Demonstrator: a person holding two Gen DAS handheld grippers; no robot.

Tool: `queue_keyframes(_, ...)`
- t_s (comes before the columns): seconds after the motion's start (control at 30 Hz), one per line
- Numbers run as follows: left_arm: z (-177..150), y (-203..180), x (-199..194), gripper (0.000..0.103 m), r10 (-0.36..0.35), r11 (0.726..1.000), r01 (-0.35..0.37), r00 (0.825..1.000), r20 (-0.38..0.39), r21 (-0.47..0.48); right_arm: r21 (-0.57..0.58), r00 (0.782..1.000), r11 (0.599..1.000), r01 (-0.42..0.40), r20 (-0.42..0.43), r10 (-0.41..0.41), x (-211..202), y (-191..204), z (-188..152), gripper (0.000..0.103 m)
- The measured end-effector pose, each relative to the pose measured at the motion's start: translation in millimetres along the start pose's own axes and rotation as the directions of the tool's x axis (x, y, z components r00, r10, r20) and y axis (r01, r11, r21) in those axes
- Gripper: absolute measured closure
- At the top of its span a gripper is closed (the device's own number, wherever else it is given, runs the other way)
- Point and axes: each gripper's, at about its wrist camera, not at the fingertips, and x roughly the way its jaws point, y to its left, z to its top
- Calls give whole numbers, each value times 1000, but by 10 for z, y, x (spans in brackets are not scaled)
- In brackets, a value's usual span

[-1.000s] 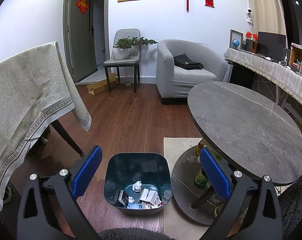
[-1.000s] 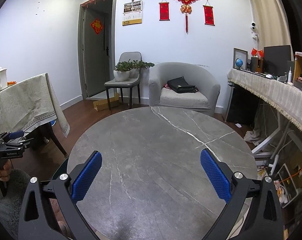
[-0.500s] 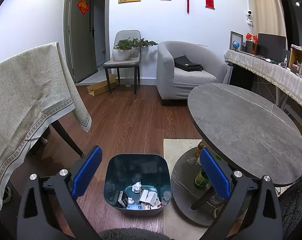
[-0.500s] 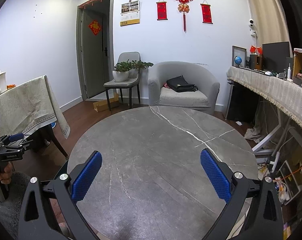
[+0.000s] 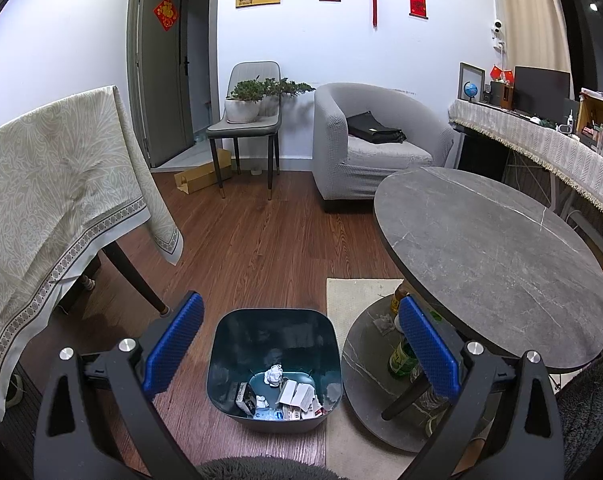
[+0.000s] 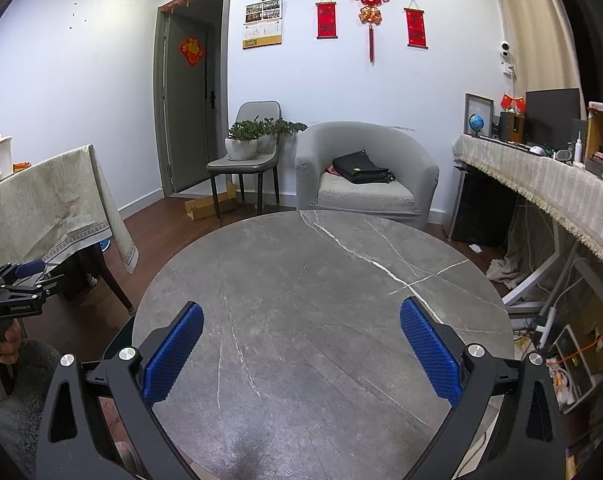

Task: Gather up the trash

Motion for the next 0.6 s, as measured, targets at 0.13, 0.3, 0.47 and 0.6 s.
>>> queue_keyframes(0.13, 0, 4, -6, 3, 0, 1000, 0, 1000, 0, -1, -4, 1000, 1000, 1, -1, -1, 5, 4, -3, 3)
queue_keyframes(0.3, 3, 1, -9, 3, 0, 1000, 0, 1000, 0, 1, -5, 1000, 1000, 1, -3, -1, 3, 11, -6, 3)
queue_keyframes(0.47, 2, 2, -8, 3, -1, 1000, 1, 1000, -1, 0, -5, 1000, 1000, 1, -1, -1, 4, 4, -6, 3)
queue_keyframes(0.6, 1, 3, -8, 3, 0, 1000, 0, 1000, -1, 1, -4, 1000, 1000, 1, -1, -1, 8, 4, 0, 3)
